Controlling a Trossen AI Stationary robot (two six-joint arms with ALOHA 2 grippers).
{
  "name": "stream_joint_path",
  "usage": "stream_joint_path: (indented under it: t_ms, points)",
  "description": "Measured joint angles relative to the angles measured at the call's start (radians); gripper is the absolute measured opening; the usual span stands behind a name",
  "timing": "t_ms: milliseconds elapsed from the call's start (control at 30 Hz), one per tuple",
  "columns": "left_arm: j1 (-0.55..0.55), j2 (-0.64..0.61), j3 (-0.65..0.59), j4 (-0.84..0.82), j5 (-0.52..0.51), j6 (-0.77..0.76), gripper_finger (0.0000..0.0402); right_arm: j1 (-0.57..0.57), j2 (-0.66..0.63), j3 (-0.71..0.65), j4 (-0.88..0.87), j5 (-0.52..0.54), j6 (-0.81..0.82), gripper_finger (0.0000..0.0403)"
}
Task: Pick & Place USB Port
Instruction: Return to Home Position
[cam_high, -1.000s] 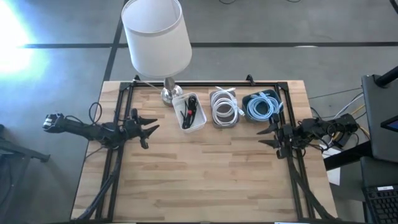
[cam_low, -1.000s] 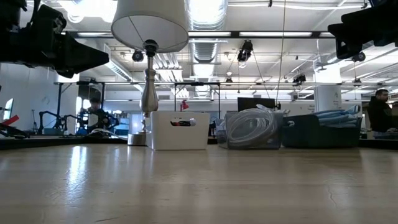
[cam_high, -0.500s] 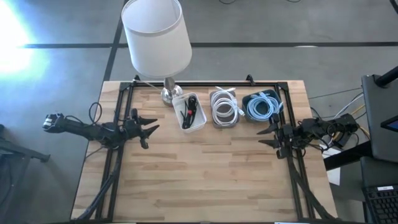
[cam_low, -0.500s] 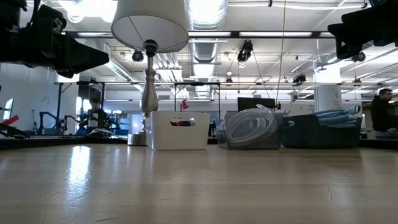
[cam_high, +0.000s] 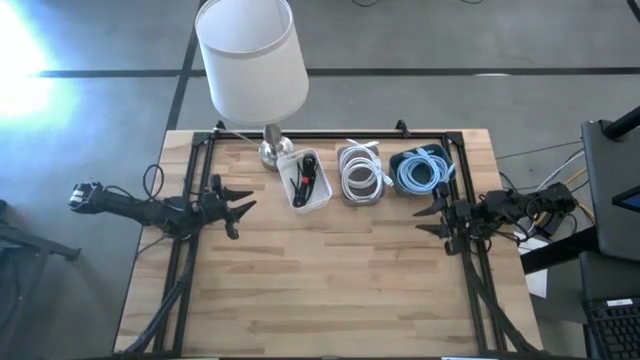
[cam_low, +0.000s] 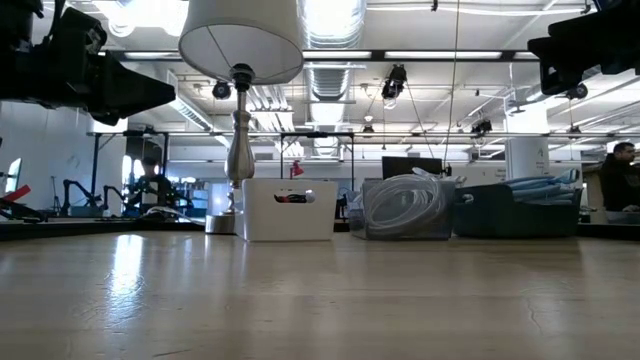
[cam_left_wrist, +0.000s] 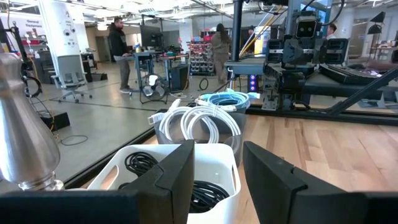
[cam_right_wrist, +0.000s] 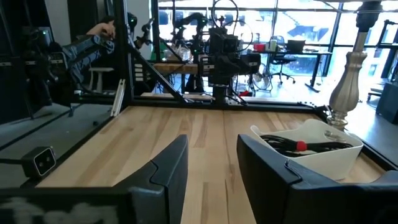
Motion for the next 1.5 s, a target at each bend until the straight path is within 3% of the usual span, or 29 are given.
stream_joint_path:
  t_ms: [1500]
  points:
    - [-0.001, 0.000, 0.000, 0.000, 0.000, 0.000, 0.0140, 0.000, 0.000, 0.000, 0.000, 0.000, 0.000, 0.0141]
